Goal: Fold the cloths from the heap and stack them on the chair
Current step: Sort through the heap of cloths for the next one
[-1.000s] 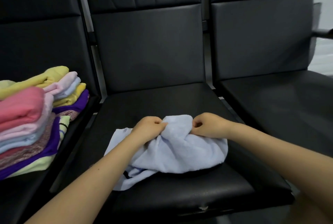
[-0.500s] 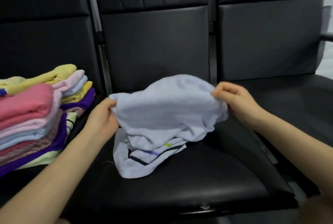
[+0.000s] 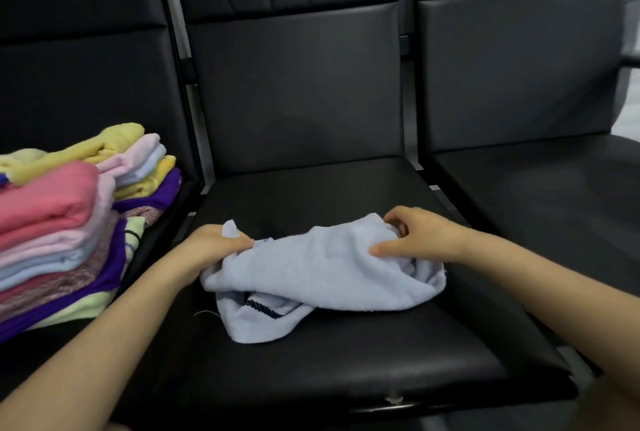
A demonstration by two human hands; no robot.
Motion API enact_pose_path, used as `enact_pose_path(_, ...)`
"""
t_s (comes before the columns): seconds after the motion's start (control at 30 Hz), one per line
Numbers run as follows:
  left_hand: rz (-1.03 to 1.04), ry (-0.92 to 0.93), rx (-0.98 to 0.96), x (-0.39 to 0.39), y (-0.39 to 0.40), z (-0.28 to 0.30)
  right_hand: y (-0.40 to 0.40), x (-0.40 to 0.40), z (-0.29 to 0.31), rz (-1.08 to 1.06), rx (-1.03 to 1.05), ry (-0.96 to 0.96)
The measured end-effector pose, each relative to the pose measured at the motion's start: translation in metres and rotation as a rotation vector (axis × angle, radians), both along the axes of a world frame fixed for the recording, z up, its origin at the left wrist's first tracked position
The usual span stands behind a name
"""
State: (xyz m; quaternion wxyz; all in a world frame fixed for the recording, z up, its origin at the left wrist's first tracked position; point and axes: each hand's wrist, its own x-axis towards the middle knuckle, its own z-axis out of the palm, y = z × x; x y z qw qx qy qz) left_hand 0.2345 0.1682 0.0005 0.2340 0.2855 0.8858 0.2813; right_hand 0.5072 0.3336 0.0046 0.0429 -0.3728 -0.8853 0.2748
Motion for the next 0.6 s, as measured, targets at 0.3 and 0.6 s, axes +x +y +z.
enact_pose_path(0.3, -0.032, -0.300, 0.651, -0.020, -0.014, 0.008, 0.012, 0.000, 0.006, -0.024, -0.009, 0.358)
enact_pose_path(0.6, -0.240, -0.043, 0.266, -0.039, -0.019, -0.008, 0.023, 0.021, 0.007, 0.155, -0.342, 0.141)
